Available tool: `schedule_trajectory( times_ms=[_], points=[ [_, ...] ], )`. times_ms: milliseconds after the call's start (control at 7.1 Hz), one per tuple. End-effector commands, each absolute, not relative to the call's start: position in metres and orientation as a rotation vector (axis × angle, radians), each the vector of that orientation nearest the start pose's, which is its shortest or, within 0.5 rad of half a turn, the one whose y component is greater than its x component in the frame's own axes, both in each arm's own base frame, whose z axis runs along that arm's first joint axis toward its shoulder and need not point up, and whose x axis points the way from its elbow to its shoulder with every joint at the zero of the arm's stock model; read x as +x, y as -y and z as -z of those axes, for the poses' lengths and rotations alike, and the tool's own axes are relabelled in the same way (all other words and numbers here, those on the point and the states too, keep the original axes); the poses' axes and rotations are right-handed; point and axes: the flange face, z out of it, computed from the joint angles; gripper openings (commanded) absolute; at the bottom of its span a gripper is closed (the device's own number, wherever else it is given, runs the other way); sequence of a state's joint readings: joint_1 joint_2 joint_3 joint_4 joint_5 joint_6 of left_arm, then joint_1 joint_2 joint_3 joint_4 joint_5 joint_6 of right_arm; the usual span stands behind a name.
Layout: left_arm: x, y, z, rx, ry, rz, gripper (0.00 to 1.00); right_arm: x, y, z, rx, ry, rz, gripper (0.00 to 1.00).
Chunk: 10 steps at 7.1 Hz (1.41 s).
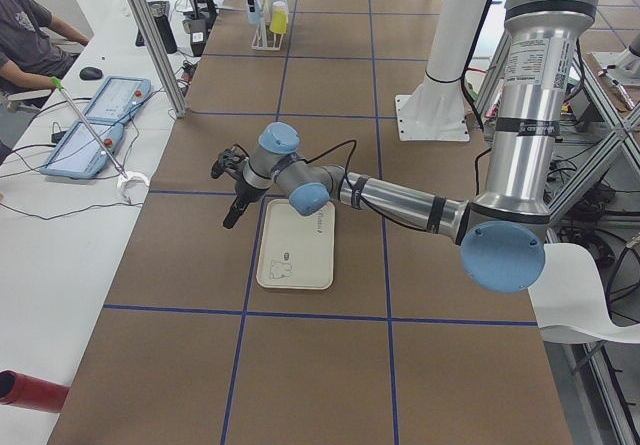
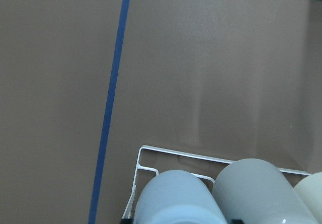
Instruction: Transfer IKEA cup to right arm and place on rack
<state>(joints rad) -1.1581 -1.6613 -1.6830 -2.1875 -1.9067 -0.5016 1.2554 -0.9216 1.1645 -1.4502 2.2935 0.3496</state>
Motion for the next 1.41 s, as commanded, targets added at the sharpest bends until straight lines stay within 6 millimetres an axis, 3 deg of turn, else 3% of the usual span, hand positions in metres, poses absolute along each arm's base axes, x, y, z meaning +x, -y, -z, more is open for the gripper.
schedule_trajectory(
  times_ms=[0,422,563,845,1126,1267],
  points=[
    [0.132,0.553,-0.497,0.589,-0.643,-0.055,1.00,-0.172,0.738,-0.442,0.097,0.791,0.102,0.99],
    [0.133,0.555,-0.494,0.595,-0.645,-0.056,1.00,-0.171,0.739,-0.441,0.097,0.791,0.101,0.99],
    [0.133,0.555,-0.493,0.596,-0.646,-0.056,1.00,-0.163,0.741,-0.439,0.104,0.792,0.092,0.99],
    [0.135,0.563,-0.484,0.566,-0.626,-0.058,1.00,-0.128,0.745,-0.420,0.122,0.812,0.052,0.99],
    [0.115,0.570,-0.484,0.571,-0.590,-0.082,1.00,-0.095,0.723,-0.374,0.101,0.813,0.010,0.99],
    [0.089,0.571,-0.487,0.517,-0.620,-0.101,1.00,-0.084,0.693,-0.364,0.091,0.822,0.002,0.99]
  ],
)
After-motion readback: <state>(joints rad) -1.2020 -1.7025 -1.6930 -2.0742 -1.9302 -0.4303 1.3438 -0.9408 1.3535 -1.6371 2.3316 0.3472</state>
